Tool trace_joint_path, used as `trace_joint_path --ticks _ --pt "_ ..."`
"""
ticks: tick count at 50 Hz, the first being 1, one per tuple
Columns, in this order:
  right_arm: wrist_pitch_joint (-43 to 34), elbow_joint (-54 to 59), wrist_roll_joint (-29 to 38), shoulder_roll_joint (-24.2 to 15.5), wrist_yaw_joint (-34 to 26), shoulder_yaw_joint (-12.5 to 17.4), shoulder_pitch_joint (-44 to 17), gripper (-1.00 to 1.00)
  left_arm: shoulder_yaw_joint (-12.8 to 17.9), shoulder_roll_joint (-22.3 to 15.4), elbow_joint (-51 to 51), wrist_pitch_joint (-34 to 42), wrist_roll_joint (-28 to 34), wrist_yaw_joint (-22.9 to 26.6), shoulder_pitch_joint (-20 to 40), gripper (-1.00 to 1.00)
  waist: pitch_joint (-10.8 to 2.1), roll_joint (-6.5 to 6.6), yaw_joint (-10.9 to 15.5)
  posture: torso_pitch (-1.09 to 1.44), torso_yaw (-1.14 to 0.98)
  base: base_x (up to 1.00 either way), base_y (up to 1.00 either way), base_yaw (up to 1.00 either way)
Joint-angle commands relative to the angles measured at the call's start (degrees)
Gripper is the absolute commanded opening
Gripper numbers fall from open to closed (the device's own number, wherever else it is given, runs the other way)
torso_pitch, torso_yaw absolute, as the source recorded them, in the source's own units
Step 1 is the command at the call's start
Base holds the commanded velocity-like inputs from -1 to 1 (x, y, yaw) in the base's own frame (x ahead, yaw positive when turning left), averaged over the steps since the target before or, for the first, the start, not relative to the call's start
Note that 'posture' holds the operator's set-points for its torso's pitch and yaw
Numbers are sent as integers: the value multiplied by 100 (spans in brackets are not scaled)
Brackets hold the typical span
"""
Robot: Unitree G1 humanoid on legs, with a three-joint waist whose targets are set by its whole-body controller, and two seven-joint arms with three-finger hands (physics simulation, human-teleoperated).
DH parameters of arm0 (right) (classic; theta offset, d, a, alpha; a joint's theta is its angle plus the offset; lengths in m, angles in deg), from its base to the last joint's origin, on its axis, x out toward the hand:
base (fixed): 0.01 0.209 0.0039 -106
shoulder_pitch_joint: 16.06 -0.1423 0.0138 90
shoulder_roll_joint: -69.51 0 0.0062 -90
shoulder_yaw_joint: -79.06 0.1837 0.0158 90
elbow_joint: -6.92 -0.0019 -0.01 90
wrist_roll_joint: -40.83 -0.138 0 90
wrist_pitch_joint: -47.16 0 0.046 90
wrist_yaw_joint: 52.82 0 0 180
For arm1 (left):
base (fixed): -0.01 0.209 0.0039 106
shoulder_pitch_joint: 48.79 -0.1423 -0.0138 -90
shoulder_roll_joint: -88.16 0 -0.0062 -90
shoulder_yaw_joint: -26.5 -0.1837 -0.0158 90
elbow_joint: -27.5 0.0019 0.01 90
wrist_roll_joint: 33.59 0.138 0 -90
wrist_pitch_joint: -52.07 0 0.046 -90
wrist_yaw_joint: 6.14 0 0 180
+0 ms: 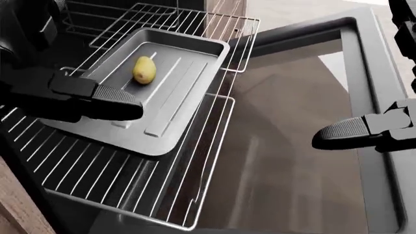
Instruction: Pick the potato from the oven and place it on the plate on the counter.
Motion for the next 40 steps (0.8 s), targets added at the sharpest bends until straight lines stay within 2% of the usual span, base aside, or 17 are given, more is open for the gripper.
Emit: trace_joint_path --ticks 1,3,7,8,9,12,13,14,15,19,20,24,25,28,34,40 --pt "42 -19 -24 -103 26 172 -110 100 -46 -3 3 -72 17 0 179 100 -95 165 -60 0 0 12 0 0" --pt "46 -28 -51 -116 35 194 -102 100 -54 3 14 -67 24 1 201 100 -112 117 -11 0 0 23 0 0" --pt "53 -32 -443 5 171 415 -166 100 -72 14 11 -43 46 4 226 100 36 -42 -12 0 0 19 -4 0" --pt "85 -29 -553 -19 232 424 -145 100 -74 11 9 -39 50 11 229 100 -98 44 -138 0 0 0 0 -61" --pt "130 -8 -631 -45 298 421 -127 100 -75 9 10 -33 54 14 242 100 -140 -42 -74 0 0 0 0 -84" --pt "202 13 -830 -178 467 399 -92 100 -76 4 24 -20 67 26 273 100 -103 -230 -5 0 0 0 0 -84" --pt "286 4 -728 -325 461 290 -32 100 -73 -1 32 -5 73 29 299 100 -101 -374 123 0 0 0 -9 0" --pt "292 -3 -761 -344 477 296 -33 100 -80 -5 54 -33 81 29 293 100 -91 -505 80 0 0 0 0 0" --pt "309 -11 -767 -361 488 290 -10 100 -84 -6 74 -68 85 33 278 100 -63 -381 124 0 0 0 0 0" --pt "366 -22 -794 -405 493 316 58 100 -106 -10 91 -80 104 31 285 100 36 -430 33 0 0 0 0 0" --pt "404 -5 -784 -416 479 317 82 100 -116 -25 123 -86 115 29 310 100 66 -408 19 0 0 0 0 0" --pt "452 21 -792 -448 473 316 106 100 -146 -166 405 -284 185 36 425 100 123 -135 1 0 0 0 0 0" --pt "484 31 -769 -451 458 310 133 100 -153 -193 473 -337 202 40 435 100 93 -258 -45 0 0 0 0 0" --pt "465 22 -813 -468 461 353 124 100 -140 -197 737 -612 246 45 375 100 -12 -290 -38 0 0 0 0 0" --pt "552 38 -795 -468 439 375 211 100 -248 -189 1315 -1071 307 31 445 100 -43 -356 -39 0 0 0 0 0" --pt "575 36 -786 -461 425 391 242 100 -469 -284 2221 -1753 647 140 461 100 -55 -372 -13 0 0 0 0 0"
